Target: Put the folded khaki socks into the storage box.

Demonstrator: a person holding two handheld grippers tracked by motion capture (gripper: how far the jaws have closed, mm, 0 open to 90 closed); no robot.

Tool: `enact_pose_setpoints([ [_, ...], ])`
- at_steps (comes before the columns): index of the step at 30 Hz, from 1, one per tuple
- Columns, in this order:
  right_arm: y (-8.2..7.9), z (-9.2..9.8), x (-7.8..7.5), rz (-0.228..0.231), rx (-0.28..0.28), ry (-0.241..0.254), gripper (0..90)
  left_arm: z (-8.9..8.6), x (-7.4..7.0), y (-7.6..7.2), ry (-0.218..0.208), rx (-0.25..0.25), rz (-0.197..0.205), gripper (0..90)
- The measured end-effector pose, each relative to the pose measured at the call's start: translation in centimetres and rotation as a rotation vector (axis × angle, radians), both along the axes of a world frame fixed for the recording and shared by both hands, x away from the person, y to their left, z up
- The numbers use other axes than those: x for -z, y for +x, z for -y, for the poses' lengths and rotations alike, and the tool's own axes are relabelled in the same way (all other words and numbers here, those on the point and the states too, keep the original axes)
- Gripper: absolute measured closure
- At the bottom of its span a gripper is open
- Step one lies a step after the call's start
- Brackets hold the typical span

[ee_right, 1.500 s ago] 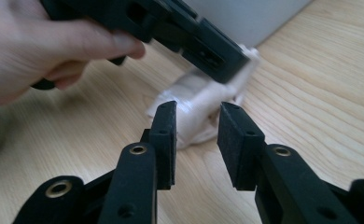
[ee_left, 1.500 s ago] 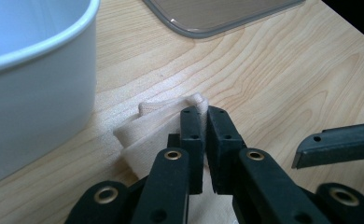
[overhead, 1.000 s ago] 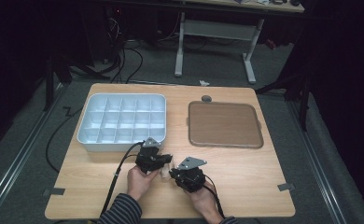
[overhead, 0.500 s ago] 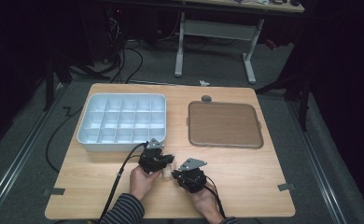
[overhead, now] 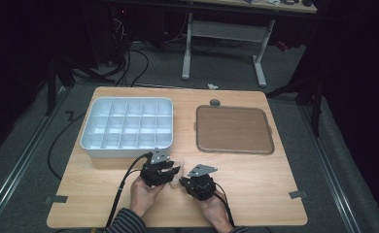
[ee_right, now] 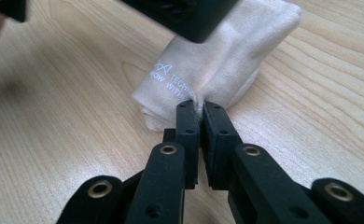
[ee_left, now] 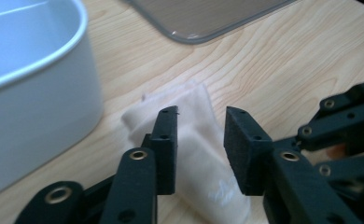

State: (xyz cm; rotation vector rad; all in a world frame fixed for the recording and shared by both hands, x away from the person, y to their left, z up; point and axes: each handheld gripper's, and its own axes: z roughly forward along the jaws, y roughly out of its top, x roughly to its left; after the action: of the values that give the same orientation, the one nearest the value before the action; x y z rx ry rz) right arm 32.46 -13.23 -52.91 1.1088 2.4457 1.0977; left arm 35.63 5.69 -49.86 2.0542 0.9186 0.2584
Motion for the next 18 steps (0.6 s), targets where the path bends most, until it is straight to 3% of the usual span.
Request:
enact_pose_setpoints([
  [9,0.0,0.0,0.0,-0.004,0.0,0.006,85.0,-0.2,1.7,-0.8,0.075,-0.076,-0.033,55.7],
  [11,0.0,0.1,-0.1,-0.009,0.0,0.012,83.8,-0.3,2.0,-0.6,0.067,-0.088,-0.042,56.8],
  [14,0.0,0.1,-0.2,-0.009,0.007,0.013,80.1,-0.1,2.1,-0.7,0.087,-0.085,-0.024,60.4],
  [18,0.0,0.5,-1.0,0.022,0.021,0.05,78.2,-0.2,2.1,-0.6,0.078,-0.084,-0.038,60.8],
])
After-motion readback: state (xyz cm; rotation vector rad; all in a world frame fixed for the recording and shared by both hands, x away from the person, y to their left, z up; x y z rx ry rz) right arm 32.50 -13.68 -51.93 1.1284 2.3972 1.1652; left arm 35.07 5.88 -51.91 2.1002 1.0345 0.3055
